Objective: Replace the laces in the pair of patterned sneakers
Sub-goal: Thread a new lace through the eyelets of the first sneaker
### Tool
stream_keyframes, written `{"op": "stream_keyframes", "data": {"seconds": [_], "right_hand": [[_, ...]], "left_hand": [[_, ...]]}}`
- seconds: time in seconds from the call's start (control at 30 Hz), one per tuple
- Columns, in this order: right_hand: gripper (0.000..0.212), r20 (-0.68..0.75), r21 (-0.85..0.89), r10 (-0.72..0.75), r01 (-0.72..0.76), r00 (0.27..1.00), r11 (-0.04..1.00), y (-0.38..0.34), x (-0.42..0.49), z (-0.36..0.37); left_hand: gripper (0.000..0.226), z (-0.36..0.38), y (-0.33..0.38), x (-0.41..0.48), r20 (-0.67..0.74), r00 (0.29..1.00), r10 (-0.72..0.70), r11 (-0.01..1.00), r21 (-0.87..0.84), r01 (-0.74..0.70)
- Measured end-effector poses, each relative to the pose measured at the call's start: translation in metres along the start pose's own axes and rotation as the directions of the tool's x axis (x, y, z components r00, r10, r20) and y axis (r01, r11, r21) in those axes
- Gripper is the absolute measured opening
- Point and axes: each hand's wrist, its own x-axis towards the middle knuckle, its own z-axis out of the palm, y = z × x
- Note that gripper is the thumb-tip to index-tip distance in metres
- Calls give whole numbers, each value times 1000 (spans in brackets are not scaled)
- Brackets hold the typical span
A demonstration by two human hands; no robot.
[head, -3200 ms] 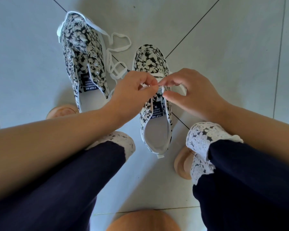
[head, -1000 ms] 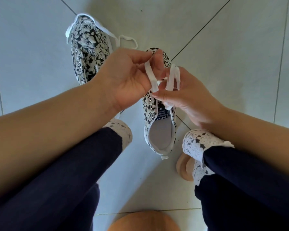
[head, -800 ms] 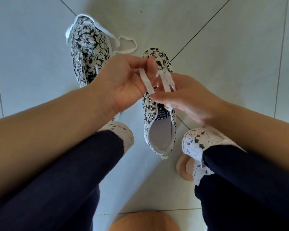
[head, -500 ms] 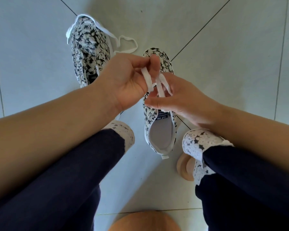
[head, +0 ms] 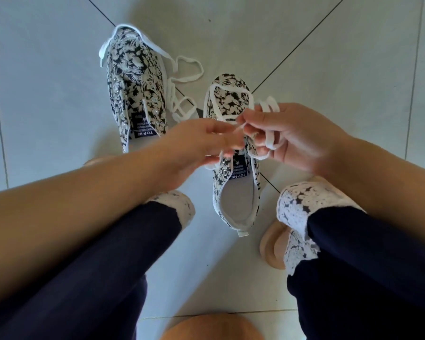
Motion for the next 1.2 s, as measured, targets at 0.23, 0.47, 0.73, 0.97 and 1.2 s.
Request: {"op": "stream_keyframes", "data": {"seconds": [0.23,0.47,0.73,0.97,1.2], "right_hand": [[32,-66,-108,-44,37,997,994,4,3,0],[31,39,-295,-17,28,999,955,13,2,13],[7,-9,-319,-52,46,999,947,14,1,17],[3,-73,-567,-243,160,967,808,15,0,14],[13,-134,-581,-301,171,944,796,18,5,17]], "left_hand": [[22,0,3,3,-176,984,25,936,-341,-84],[26,-2,15,6,-194,981,0,663,-735,-145],[23,-7,13,7,-220,975,-19,753,-645,-131],[31,-15,-2,-2,-464,694,550,777,590,-221],[19,-5,-10,7,-115,939,324,792,575,-203]]}}
